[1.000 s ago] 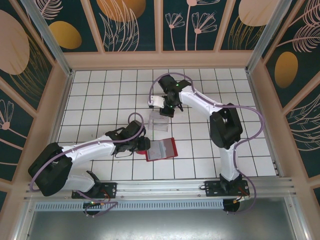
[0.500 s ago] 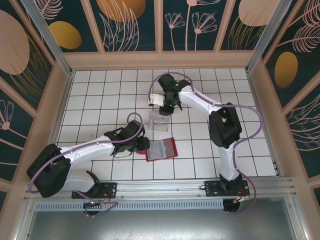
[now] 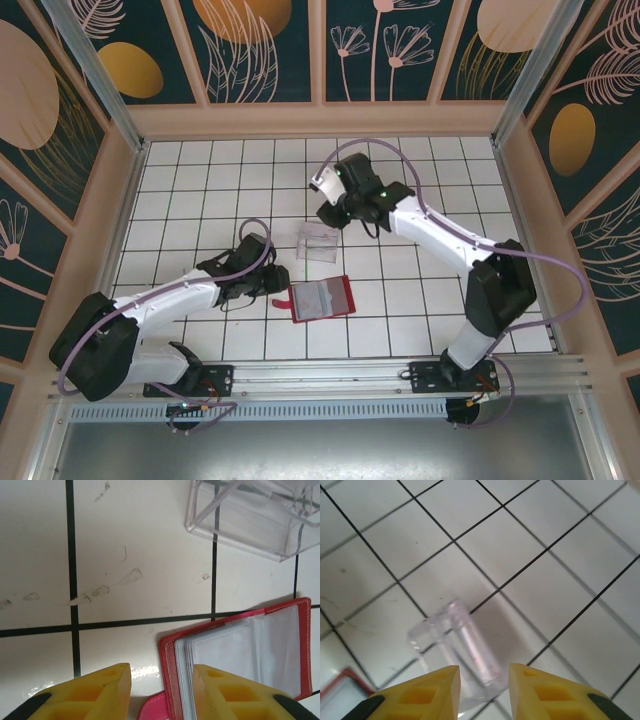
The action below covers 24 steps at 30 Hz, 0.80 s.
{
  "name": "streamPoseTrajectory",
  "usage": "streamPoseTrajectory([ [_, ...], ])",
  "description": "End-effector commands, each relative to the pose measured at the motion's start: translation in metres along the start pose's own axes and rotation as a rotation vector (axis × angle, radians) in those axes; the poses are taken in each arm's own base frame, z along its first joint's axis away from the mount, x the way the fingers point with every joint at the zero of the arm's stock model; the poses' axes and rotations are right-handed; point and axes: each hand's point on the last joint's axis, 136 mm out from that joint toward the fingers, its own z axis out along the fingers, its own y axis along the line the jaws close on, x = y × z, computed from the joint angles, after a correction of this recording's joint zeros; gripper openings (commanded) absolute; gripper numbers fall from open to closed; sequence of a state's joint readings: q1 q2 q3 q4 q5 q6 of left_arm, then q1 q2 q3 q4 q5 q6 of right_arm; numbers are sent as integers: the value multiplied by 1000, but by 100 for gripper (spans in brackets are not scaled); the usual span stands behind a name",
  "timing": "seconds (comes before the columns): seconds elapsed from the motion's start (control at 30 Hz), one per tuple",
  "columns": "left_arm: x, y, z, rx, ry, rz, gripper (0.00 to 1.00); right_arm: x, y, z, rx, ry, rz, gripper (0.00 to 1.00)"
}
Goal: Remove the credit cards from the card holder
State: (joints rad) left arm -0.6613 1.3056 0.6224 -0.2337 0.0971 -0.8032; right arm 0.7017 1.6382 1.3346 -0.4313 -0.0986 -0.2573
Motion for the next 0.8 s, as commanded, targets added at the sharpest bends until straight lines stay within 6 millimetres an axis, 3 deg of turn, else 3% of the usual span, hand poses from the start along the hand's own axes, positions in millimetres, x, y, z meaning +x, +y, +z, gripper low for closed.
streamPoseTrajectory([
  [0.0, -7, 0, -3, 34, -17, 9, 39, 4, 27, -4, 6, -37, 273, 29],
  [0.17, -16, 10, -3, 41, -24, -15, 39, 40, 80, 5, -27, 109, 482, 24],
  [0.37, -27, 25, -9, 41, -52, -50, 40, 90, 127, 10, -7, 316, 544, 25],
  [0.5, -33, 33, -13, 34, -70, -62, 40, 117, 143, 19, 33, 413, 548, 29],
  [0.77, -34, 36, -16, 30, -76, -66, 40, 139, 147, 42, 133, 509, 538, 36],
])
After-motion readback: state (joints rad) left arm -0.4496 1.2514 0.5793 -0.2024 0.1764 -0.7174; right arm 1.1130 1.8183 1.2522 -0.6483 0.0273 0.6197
